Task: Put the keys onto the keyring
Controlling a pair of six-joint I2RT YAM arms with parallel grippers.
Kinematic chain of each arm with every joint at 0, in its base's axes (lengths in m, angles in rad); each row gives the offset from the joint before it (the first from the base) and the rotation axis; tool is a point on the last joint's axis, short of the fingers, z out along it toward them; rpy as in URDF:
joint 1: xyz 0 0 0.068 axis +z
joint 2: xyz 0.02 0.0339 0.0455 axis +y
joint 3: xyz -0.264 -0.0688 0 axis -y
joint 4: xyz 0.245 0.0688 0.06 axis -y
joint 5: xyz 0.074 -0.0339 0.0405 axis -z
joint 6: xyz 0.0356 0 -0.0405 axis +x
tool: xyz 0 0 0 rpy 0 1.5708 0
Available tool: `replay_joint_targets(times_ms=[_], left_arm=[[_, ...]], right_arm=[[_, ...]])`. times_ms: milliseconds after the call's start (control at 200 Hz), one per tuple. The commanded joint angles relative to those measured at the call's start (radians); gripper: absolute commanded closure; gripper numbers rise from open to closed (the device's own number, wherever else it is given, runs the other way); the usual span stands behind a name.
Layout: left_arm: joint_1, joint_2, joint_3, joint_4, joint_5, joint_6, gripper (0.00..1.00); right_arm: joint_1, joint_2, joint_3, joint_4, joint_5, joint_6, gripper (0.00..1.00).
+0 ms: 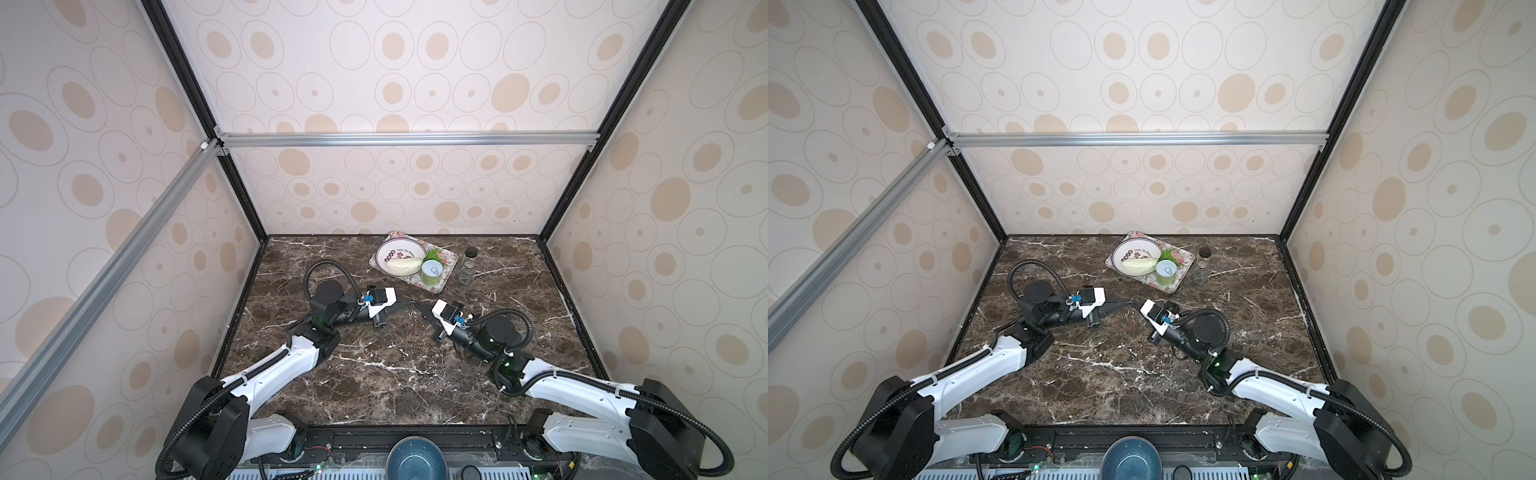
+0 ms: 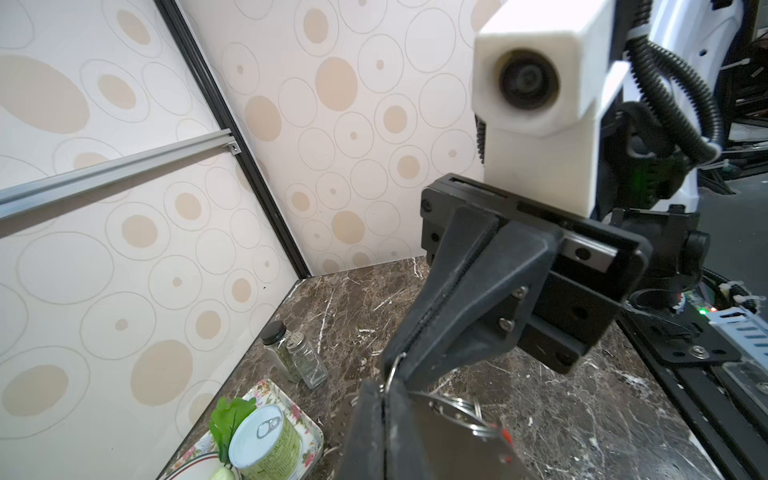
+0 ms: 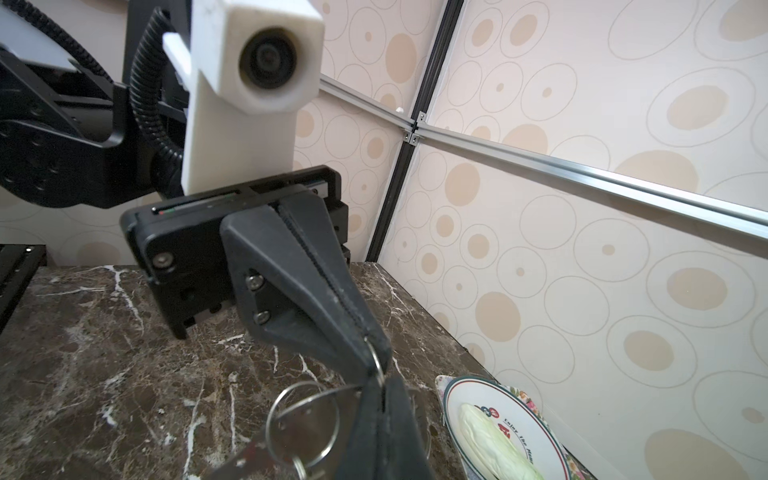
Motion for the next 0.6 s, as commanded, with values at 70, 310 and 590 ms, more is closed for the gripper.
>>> replay_joint_targets(times_ms=[70, 310, 590], left_arm=[[-0.068, -0.044, -0.051, 0.22, 0.078, -0.121, 1.0], [-0.072, -0.041, -0.039, 0.244, 0.015, -0.204, 1.0], [-0.072, -0.03, -0.016, 0.237, -0.013, -0.25, 1.0]], right_arm=[[0.023, 0.057, 0.054, -0.016, 0.106, -0.043, 0.93], [0.035, 0.08, 0.083, -0.011, 0.168, -0.032, 0.9], [0.07, 0.105, 0.095, 0.008, 0.205, -0.079, 0.95]])
